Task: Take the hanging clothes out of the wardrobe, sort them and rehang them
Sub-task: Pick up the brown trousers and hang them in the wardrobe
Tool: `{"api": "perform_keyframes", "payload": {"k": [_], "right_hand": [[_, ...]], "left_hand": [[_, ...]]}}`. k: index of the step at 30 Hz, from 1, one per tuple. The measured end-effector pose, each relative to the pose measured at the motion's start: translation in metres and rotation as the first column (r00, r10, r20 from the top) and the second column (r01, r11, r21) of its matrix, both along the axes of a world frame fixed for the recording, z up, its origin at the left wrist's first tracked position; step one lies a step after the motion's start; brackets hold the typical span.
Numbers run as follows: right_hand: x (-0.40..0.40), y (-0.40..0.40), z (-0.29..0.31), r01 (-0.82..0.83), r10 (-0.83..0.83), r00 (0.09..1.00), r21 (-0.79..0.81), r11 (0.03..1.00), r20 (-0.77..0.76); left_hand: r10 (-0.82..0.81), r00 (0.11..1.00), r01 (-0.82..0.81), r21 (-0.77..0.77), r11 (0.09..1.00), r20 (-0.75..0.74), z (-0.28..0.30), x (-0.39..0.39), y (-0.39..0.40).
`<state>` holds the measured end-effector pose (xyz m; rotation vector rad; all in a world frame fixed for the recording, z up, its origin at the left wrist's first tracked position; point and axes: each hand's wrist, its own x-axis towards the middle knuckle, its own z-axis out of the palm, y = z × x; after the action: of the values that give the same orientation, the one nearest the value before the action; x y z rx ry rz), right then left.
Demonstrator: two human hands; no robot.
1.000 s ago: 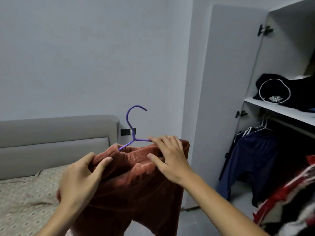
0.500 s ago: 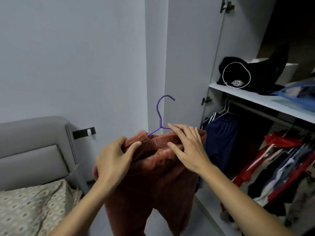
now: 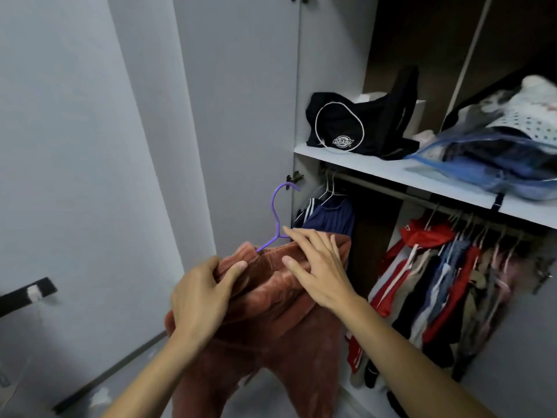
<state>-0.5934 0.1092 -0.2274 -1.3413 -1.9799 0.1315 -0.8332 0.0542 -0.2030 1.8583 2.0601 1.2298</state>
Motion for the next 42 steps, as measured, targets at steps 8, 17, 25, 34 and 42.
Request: {"api": "perform_keyframes", "payload": {"k": [8,17,25,34,42], "right_hand": [[0.042,0.09,-0.016,0.014,-0.015,1.0,-0.041,0.999,-0.023],[0.088,0.177,-0.054,0.082,-0.081,0.996,-0.083,0.993,0.023],[0.119,0.236,-0.071,0.193,-0.19,0.98,-0.057,0.98,0.052],[0.135,0.281,-0.097,0.249,-0.246,0.969,-0.097,0.964,0.035],[0.169,0.341,-0.13,0.211,-0.229,0.963,-0.131,0.969,-0.141]], "left_hand": [[-0.05,0.997,0.055,-0.077,0.995,0.067,-0.021,0.044,0.092],[-0.16,0.975,0.192,-0.223,0.956,0.155,-0.057,0.083,0.197],[-0.238,0.941,0.3,-0.27,0.915,0.24,-0.083,0.115,0.29],[-0.279,0.909,0.374,-0.31,0.874,0.31,-0.102,0.165,0.353],[-0.261,0.931,0.333,-0.305,0.892,0.254,-0.125,0.217,0.416]]}}
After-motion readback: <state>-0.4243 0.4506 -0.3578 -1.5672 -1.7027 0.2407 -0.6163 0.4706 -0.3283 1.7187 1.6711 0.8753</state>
